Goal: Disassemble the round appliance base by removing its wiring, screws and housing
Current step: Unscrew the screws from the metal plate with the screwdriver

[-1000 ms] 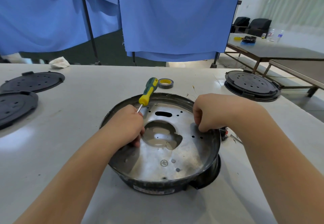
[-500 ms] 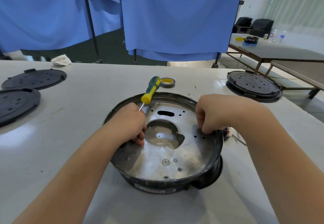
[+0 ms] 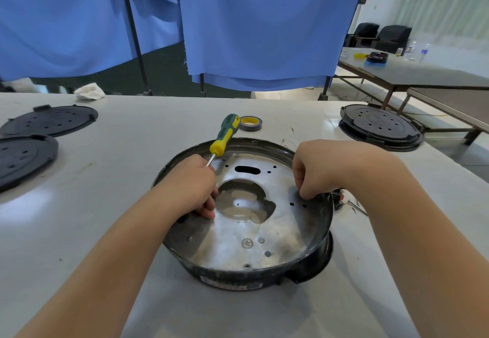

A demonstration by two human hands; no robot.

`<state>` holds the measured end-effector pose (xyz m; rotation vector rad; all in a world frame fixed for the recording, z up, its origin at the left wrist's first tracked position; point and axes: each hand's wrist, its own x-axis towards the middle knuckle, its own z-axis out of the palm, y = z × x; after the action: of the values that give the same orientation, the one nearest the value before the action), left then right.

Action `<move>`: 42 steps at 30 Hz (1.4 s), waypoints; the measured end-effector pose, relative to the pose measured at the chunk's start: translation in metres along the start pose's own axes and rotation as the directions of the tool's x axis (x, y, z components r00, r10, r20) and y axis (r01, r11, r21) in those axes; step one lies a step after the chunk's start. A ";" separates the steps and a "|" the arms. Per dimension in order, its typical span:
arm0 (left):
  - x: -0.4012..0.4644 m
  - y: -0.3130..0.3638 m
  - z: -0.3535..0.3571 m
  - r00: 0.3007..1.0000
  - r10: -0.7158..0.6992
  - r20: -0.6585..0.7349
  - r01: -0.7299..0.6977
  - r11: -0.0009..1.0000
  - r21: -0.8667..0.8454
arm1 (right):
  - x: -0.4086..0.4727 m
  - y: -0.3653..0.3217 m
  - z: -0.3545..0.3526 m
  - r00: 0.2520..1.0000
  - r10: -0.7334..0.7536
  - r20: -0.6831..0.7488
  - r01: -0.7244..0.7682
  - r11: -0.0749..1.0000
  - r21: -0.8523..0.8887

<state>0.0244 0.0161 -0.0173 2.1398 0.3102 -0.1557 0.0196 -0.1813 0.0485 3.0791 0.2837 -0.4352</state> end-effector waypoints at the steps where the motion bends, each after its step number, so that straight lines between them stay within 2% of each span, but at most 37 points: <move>1: 0.000 0.000 0.000 1.000 -0.001 0.001 0.001 1.000 0.001 | 0.000 0.000 0.000 1.000 0.005 0.001 -0.005 1.000 -0.005; 9: -0.006 0.005 -0.001 1.000 -0.014 -0.013 0.014 1.000 0.010 | 0.001 0.000 0.000 1.000 0.012 -0.021 -0.013 0.999 -0.032; 24: -0.011 0.009 -0.001 1.000 -0.023 0.004 0.023 1.000 0.009 | 0.001 0.007 -0.002 1.000 -0.020 -0.019 0.021 0.999 0.049; 27: -0.011 0.010 0.000 0.999 -0.036 0.004 0.036 0.999 -0.018 | -0.001 0.015 -0.007 0.998 -0.048 -0.034 0.052 0.992 0.117; 32: -0.010 0.011 0.000 0.998 -0.059 0.002 0.059 0.996 -0.066 | -0.004 0.035 -0.020 0.987 -0.063 -0.147 0.102 0.958 0.269; 37: -0.010 0.003 -0.002 0.999 0.052 -0.004 -0.052 0.997 -0.058 | -0.012 0.062 -0.031 0.979 -0.072 -0.189 0.166 0.819 0.549; 40: -0.008 0.000 -0.002 0.995 0.101 -0.010 -0.101 0.992 -0.076 | -0.014 0.086 -0.035 0.977 0.008 -0.212 0.127 0.776 0.618; 42: -0.007 0.000 -0.001 0.992 0.127 -0.005 -0.127 0.989 -0.081 | -0.013 0.103 -0.034 0.986 0.072 -0.151 0.038 0.782 0.622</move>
<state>0.0176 0.0160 -0.0151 2.0719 0.1764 -0.0686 0.0351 -0.2836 0.0844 3.7833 0.1267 -0.3156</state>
